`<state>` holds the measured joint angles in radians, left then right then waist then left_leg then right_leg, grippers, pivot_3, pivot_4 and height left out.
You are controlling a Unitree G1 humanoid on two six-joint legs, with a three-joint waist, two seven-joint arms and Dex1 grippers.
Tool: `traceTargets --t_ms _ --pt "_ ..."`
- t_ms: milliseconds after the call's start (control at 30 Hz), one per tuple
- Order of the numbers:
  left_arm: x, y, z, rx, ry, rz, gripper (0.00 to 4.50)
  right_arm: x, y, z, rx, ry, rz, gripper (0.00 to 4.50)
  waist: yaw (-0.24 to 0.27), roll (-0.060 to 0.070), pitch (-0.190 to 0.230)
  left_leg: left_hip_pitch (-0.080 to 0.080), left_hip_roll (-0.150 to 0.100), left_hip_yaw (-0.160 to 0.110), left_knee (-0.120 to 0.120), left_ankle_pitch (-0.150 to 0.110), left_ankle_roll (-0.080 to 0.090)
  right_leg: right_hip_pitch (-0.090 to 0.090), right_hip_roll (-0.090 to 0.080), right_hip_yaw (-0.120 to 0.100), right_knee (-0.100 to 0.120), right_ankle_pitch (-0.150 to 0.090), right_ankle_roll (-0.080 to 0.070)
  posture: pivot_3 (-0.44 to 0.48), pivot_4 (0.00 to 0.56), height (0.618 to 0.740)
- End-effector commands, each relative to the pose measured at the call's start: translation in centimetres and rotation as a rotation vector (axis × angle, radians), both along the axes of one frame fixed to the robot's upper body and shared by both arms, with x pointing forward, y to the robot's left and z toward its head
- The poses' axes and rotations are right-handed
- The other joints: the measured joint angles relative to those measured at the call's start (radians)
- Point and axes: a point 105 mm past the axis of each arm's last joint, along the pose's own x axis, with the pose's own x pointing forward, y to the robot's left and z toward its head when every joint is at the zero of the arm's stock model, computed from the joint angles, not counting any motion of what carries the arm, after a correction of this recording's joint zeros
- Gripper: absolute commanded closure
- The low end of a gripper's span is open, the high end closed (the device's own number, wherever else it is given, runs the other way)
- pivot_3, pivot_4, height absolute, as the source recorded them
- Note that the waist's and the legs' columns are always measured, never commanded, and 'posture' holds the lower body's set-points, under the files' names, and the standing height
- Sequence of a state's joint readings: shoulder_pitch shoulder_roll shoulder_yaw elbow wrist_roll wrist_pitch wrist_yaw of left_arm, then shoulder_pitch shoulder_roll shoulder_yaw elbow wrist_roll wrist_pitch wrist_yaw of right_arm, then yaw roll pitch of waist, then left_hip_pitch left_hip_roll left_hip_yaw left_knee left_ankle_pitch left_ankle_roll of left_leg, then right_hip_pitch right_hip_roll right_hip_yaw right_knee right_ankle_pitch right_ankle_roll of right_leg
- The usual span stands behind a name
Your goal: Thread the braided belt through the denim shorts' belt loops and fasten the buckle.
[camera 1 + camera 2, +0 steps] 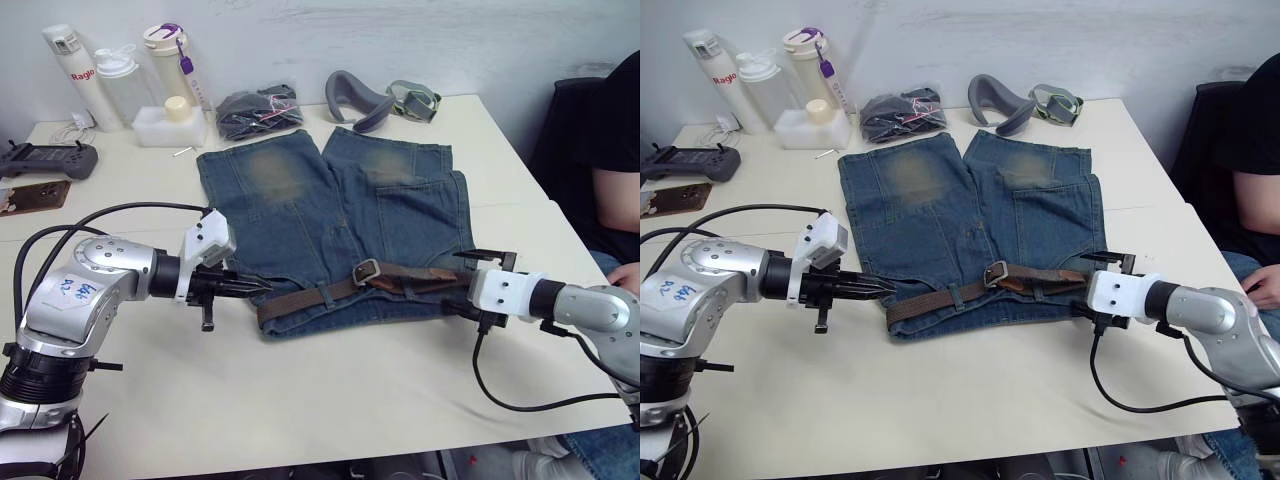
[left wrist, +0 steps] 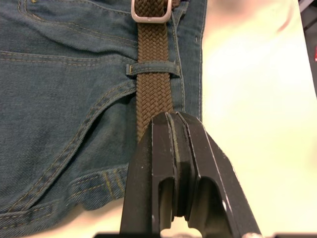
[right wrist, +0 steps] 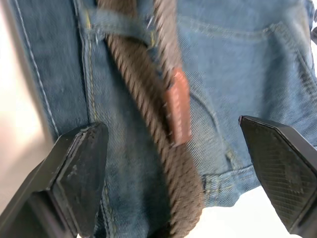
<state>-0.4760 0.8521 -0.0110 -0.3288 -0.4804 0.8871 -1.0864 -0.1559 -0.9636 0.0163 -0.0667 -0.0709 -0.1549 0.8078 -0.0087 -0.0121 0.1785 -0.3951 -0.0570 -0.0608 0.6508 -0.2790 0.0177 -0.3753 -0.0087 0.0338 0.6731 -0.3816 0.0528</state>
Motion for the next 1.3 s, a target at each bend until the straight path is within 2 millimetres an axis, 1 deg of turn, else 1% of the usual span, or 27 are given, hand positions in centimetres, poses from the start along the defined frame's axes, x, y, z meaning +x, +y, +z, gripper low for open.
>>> traceTargets --t_ms 33,300,400,500,700,867,933,1033,1067,1100,1133,1167,1300 --pt "-0.5 -0.3 0.5 0.01 -0.029 -0.01 4.5 -0.4 0.1 0.4 0.037 -0.011 -0.015 0.03 0.003 0.0 0.0 0.0 0.0 0.0 0.0 0.0 0.0 0.0 0.0 0.0 0.0 0.0 0.0 0.0 0.15 0.74" --pt "0.2 -0.4 0.3 0.016 -0.029 -0.01 4.5 -1.1 0.7 0.1 0.111 0.017 -0.035 0.03 0.007 0.0 0.0 0.002 0.0 0.0 0.0 0.001 -0.001 0.001 0.0 0.0 0.002 0.0 -0.001 0.0 0.15 0.74" --pt "0.3 -0.4 0.2 0.023 -0.033 -0.014 4.5 -0.8 0.5 -0.2 0.083 -0.004 -0.057 0.03 0.007 0.0 0.0 0.002 0.0 0.0 0.0 0.001 -0.002 0.001 0.0 0.0 0.002 0.0 -0.001 0.0 0.15 0.74" --pt "0.4 -0.5 0.2 0.021 -0.035 -0.02 4.5 -0.1 -0.2 -0.4 0.028 -0.058 -0.098 0.03 0.006 0.0 0.0 0.002 0.0 0.0 0.0 0.001 -0.002 0.001 0.0 0.0 0.002 0.0 -0.001 0.0 0.15 0.74" --pt "0.4 -0.5 0.2 0.016 -0.031 -0.023 4.5 0.9 -0.5 1.7 0.043 -0.192 -0.152 0.03 0.006 0.0 0.0 0.002 0.0 0.0 0.0 0.002 -0.003 0.001 0.0 0.0 0.003 0.0 -0.001 0.0 0.15 0.74" --pt "0.6 -0.4 0.1 0.014 -0.03 -0.019 4.5 1.1 -0.1 2.3 0.067 -0.204 -0.145 0.03 0.006 0.0 0.0 0.003 0.0 0.0 0.0 0.002 -0.003 0.001 0.0 0.0 0.003 0.0 -0.001 0.0 0.15 0.74" --pt "0.7 -0.4 0.0 0.012 -0.033 -0.017 4.5 1.1 -0.1 2.2 0.062 -0.195 -0.143 0.03 0.006 0.0 0.0 0.003 0.0 0.0 0.0 0.002 -0.003 0.001 0.0 0.0 0.004 0.0 -0.001 0.0 0.15 0.74" --pt "0.7 -0.6 0.1 -0.005 -0.032 -0.012 4.5 0.9 0.2 1.1 0.039 -0.168 -0.13 0.03 0.007 0.0 0.0 0.003 0.0 0.0 0.0 0.002 -0.003 0.001 0.0 0.0 0.004 0.0 -0.001 0.0 0.15 0.74" --pt "0.7 -0.7 0.1 -0.014 -0.026 -0.012 4.5 0.9 0.2 0.9 0.037 -0.164 -0.128 0.41 0.007 0.0 0.0 0.003 0.0 0.0 0.0 0.002 -0.003 0.001 0.0 0.0 0.004 0.0 -0.001 0.0 0.15 0.74" --pt "0.6 -0.7 0.1 -0.023 -0.021 -0.011 4.5 1.0 0.3 0.7 0.034 -0.161 -0.127 0.55 0.006 0.0 0.0 0.003 0.0 0.0 0.0 0.002 -0.003 0.001 0.0 0.0 0.004 0.0 -0.001 0.0 0.15 0.74" --pt "0.6 -0.8 0.1 -0.029 -0.017 -0.009 4.5 1.0 0.3 0.6 0.033 -0.159 -0.128 0.83 0.006 0.0 0.0 0.003 0.0 0.0 0.0 0.002 -0.003 0.001 0.0 0.0 0.004 0.0 -0.001 0.0 0.15 0.74" --pt "0.5 -0.8 0.1 -0.031 -0.014 -0.009 4.5 1.1 0.3 0.5 0.034 -0.16 -0.13 1.29 0.006 0.0 0.0 0.003 0.0 0.0 0.0 0.002 -0.003 0.001 0.0 0.0 0.004 0.0 -0.001 0.0 0.15 0.74" --pt "0.0 -0.6 -0.4 -0.008 0.007 -0.011 4.5 1.3 0.0 0.5 0.038 -0.161 -0.15 3.33 0.005 0.0 0.0 0.003 0.0 0.0 0.0 0.002 -0.003 0.001 0.0 0.0 0.004 0.0 -0.001 0.0 0.15 0.74"
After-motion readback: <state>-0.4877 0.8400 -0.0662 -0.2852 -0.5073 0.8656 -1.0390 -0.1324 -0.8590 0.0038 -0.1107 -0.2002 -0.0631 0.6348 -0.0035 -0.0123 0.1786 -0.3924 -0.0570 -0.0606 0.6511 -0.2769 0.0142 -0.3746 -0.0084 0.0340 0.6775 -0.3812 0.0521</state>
